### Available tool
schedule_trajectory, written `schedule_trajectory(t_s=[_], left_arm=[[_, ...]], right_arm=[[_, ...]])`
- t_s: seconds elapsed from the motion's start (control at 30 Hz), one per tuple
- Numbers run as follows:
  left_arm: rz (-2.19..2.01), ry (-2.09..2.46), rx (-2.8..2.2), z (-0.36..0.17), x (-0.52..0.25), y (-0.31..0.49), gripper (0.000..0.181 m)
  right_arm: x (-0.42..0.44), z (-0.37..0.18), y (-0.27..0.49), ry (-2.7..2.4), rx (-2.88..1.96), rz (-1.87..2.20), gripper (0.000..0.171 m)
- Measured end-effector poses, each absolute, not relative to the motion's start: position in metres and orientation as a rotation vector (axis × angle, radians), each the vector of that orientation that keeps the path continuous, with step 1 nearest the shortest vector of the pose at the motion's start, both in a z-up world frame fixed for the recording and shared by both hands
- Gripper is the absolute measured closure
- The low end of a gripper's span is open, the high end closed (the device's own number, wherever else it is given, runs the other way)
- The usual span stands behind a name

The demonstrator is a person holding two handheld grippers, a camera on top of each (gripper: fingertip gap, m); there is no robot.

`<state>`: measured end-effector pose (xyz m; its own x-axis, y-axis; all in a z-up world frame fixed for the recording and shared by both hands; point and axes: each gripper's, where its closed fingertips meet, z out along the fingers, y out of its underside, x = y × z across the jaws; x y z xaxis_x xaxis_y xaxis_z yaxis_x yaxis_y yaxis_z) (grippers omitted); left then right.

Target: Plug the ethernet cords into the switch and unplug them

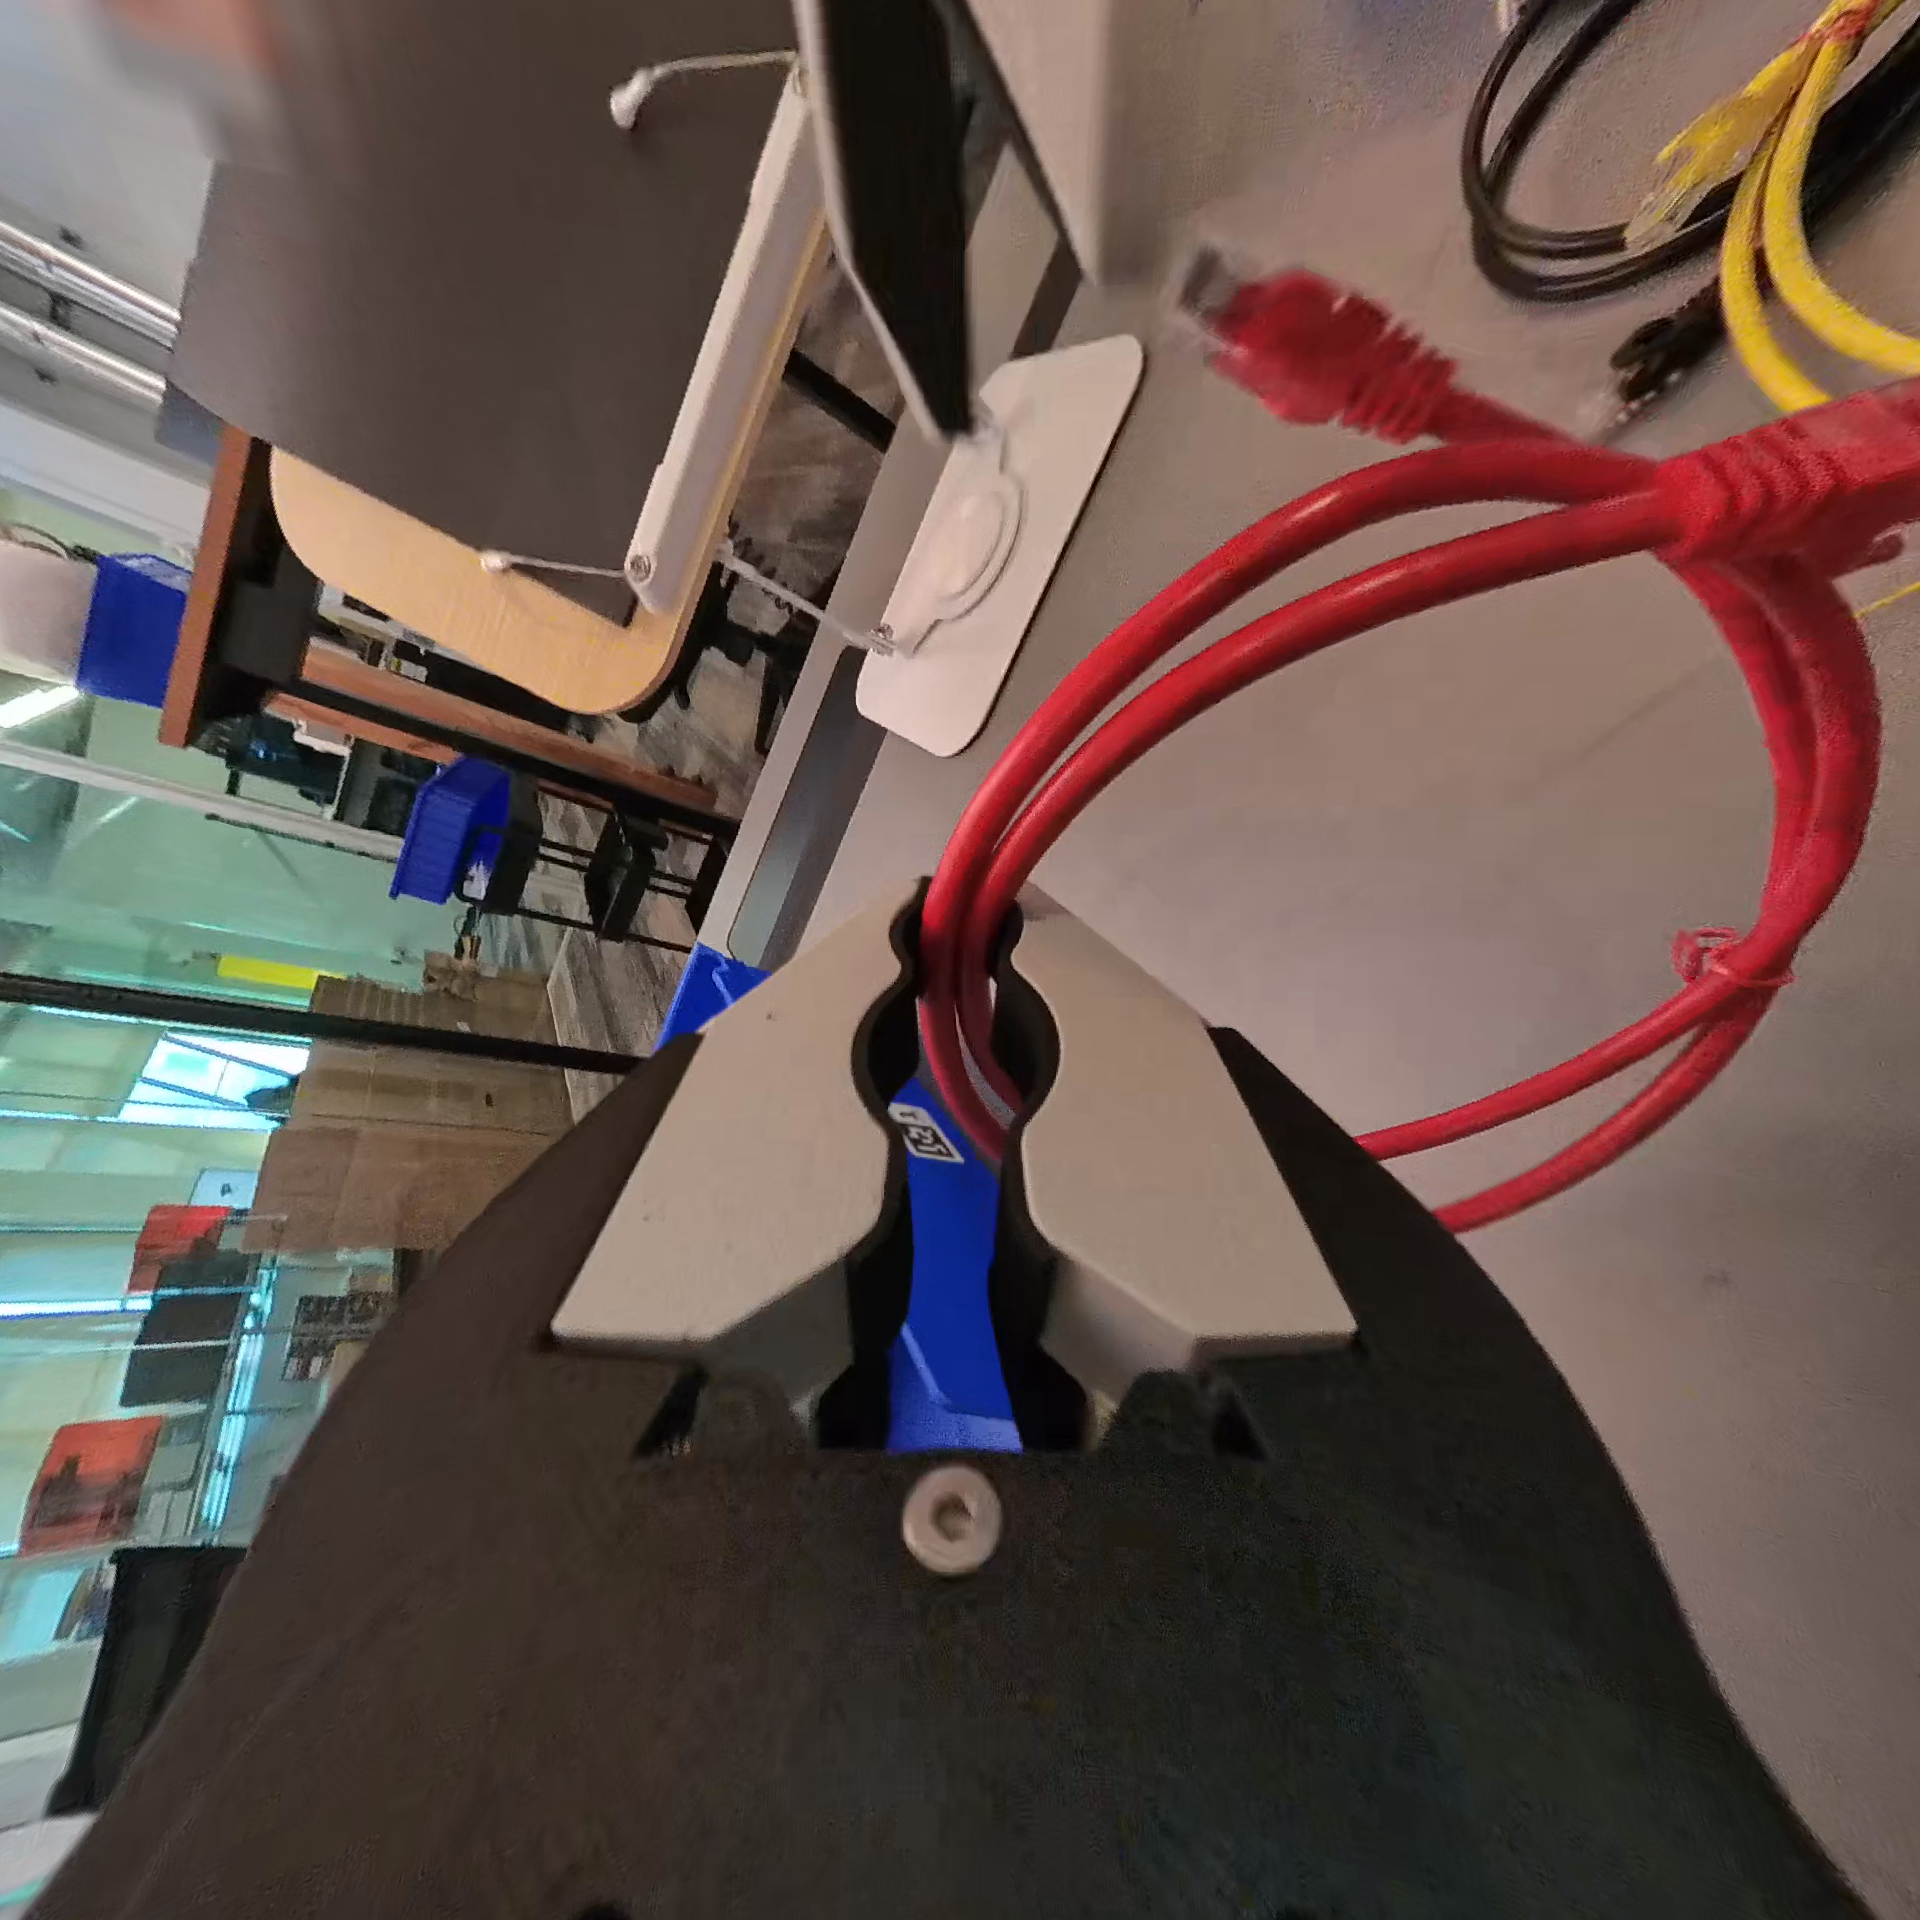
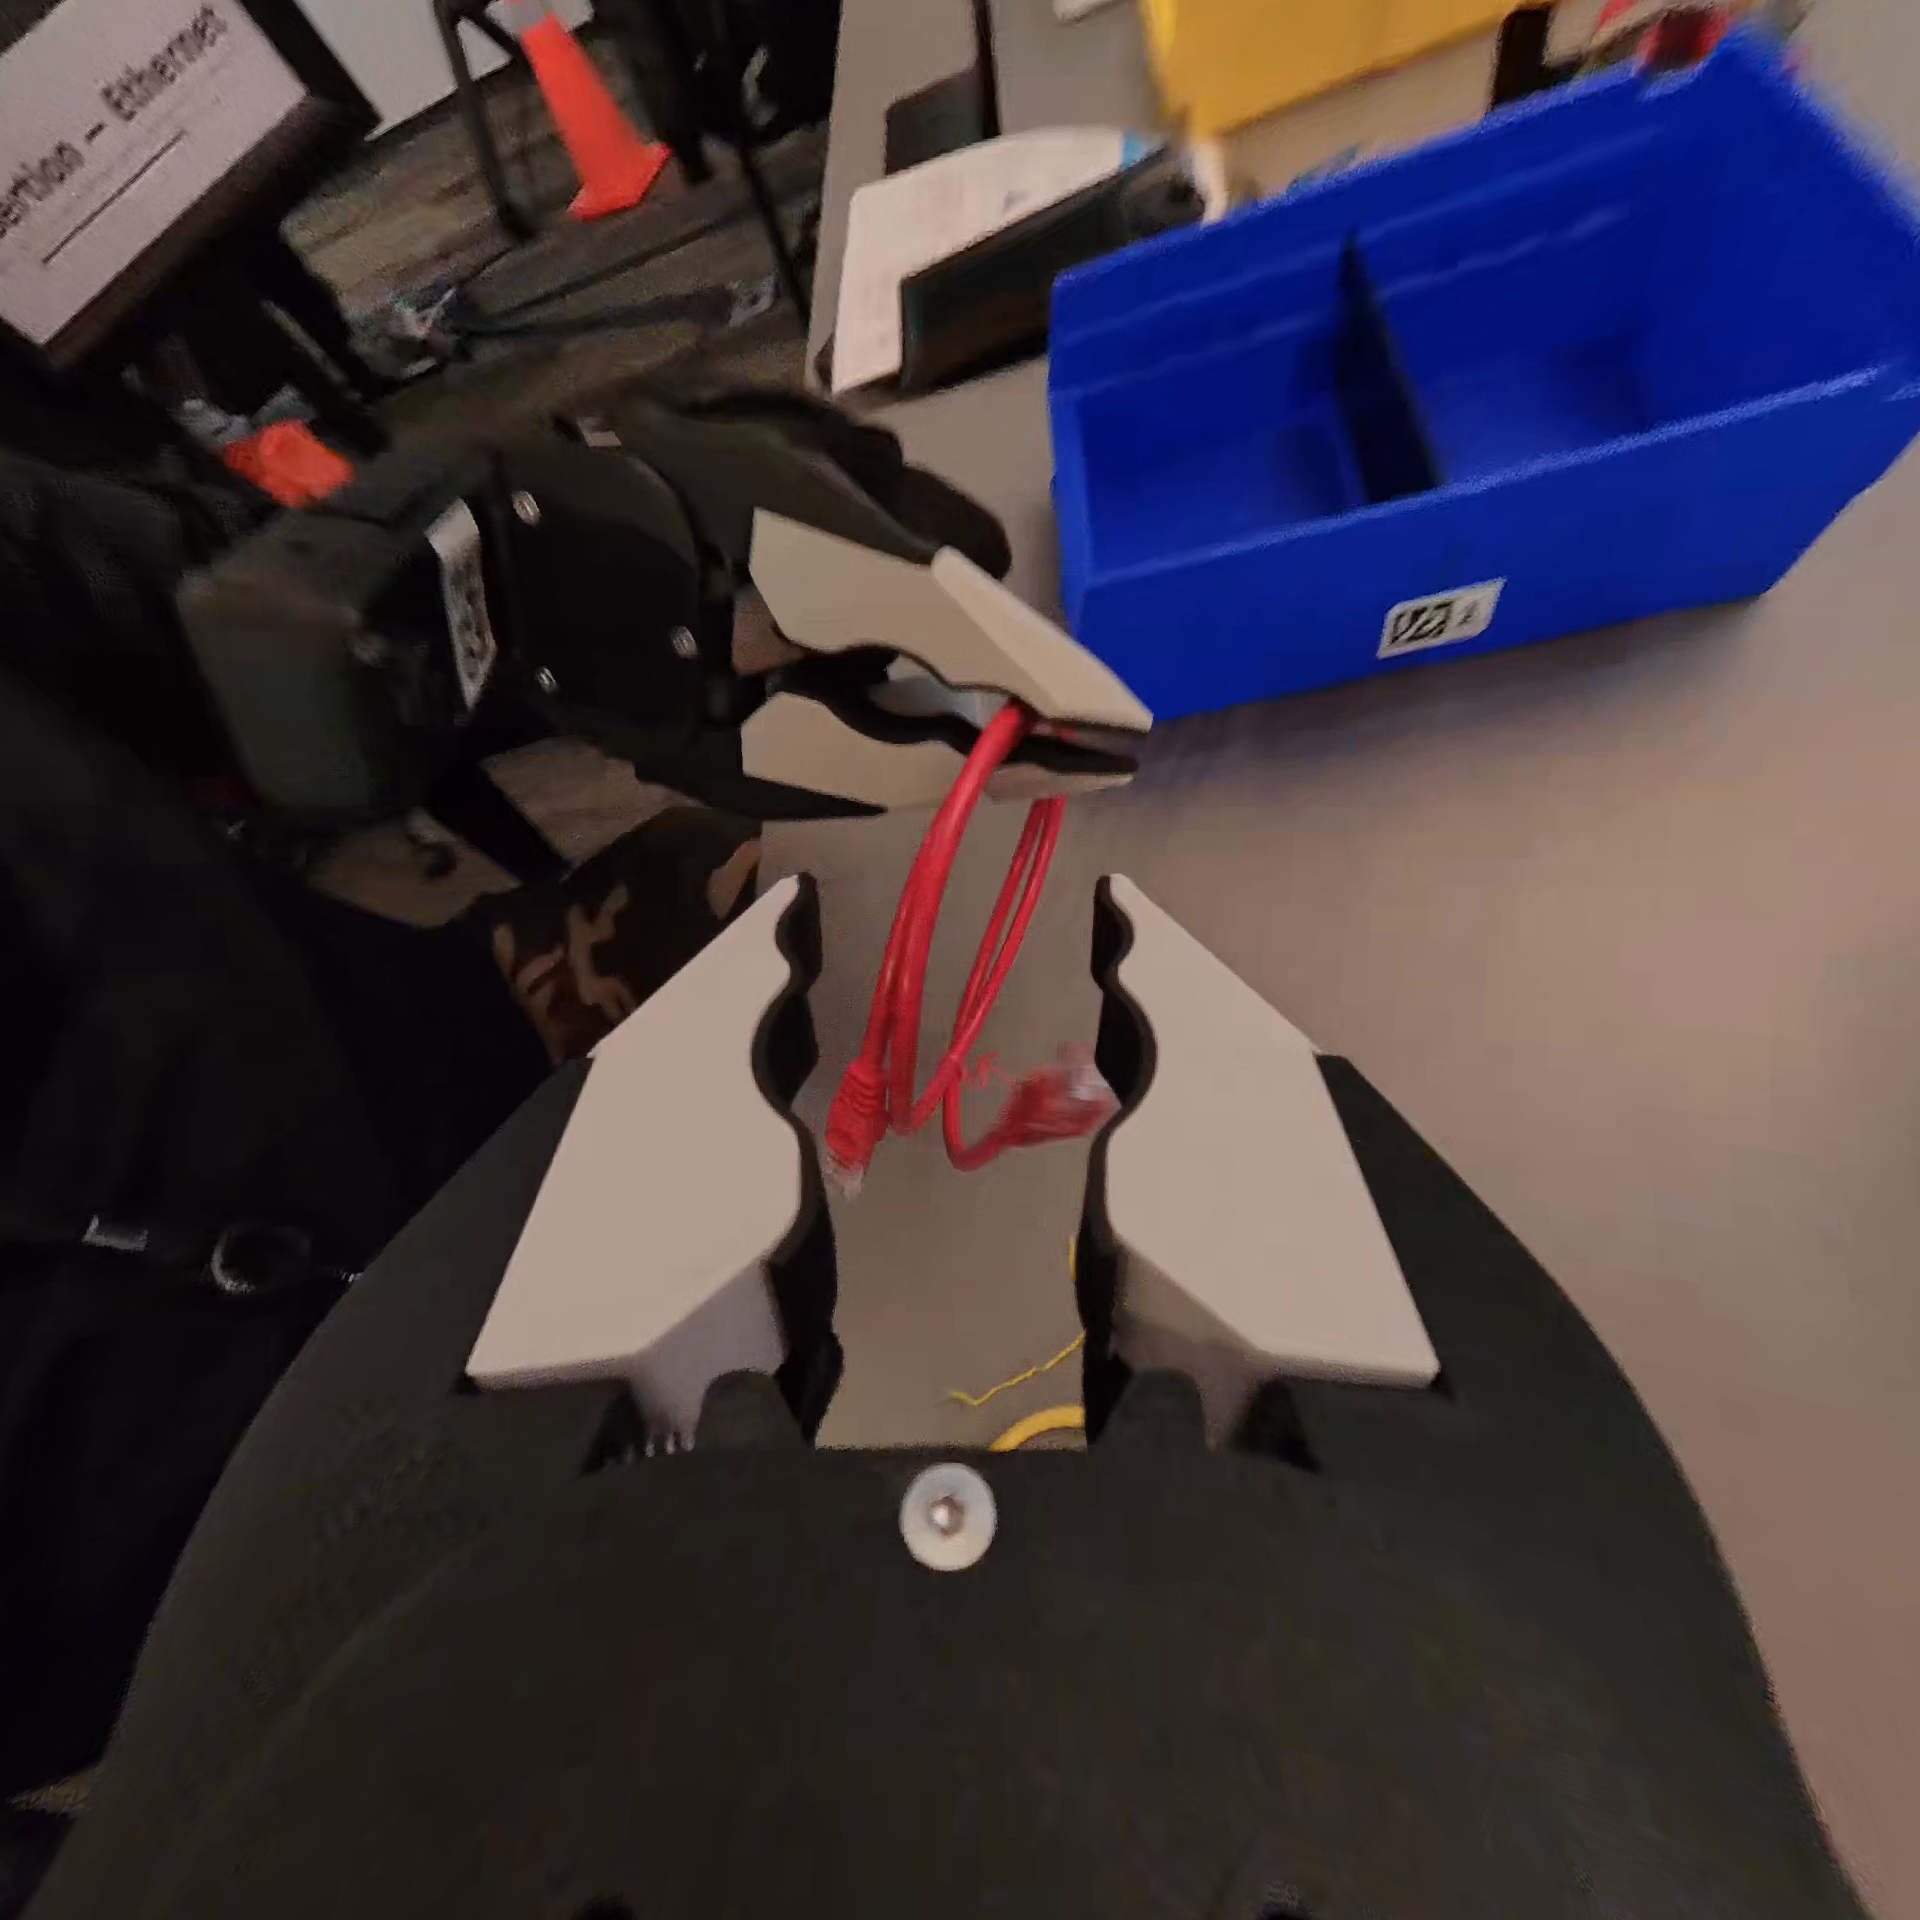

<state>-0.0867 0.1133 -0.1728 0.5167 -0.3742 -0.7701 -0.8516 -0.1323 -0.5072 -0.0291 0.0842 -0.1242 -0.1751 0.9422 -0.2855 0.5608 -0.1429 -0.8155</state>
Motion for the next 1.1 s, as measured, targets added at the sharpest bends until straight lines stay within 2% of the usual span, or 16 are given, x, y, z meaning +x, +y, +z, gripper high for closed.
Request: schedule_trajectory(t_s=[0.2,0.33,0.53,0.57,0.67,0.7,0.73,0.87,1.03,1.1], left_arm=[[0.474,0.900,-1.873,-0.178,-0.107,0.118,0.178],[0.446,0.790,-1.923,-0.174,-0.123,0.122,0.178],[0.457,0.777,-1.920,-0.172,-0.123,0.121,0.178],[0.458,0.778,-1.917,-0.172,-0.122,0.120,0.178],[0.456,0.774,-1.918,-0.173,-0.121,0.120,0.177],[0.462,0.774,-1.924,-0.174,-0.122,0.120,0.177],[0.456,0.774,-1.929,-0.176,-0.123,0.120,0.177],[0.385,0.846,-1.962,-0.190,-0.116,0.118,0.177],[0.318,0.907,-1.793,-0.165,-0.095,0.113,0.112],[0.330,0.994,-1.661,-0.149,-0.075,0.104,0.107]], right_arm=[[-0.002,-0.131,0.107,-1.726,-1.828,0.851,0.114],[-0.001,-0.153,0.090,-1.716,-2.004,1.103,0.083],[-0.037,-0.177,0.083,-1.656,-2.019,1.278,0.071],[-0.041,-0.181,0.086,-1.646,-2.024,1.257,0.074],[-0.052,-0.176,0.078,-1.661,-1.944,1.363,0.118],[-0.052,-0.176,0.076,-1.681,-1.933,1.363,0.143],[-0.053,-0.178,0.077,-1.694,-1.929,1.327,0.148],[-0.049,-0.184,0.081,-1.793,-1.897,1.106,0.150],[-0.034,-0.200,0.094,-1.922,-1.891,0.713,0.150],[-0.030,-0.204,0.096,-1.985,-1.842,0.562,0.150]])
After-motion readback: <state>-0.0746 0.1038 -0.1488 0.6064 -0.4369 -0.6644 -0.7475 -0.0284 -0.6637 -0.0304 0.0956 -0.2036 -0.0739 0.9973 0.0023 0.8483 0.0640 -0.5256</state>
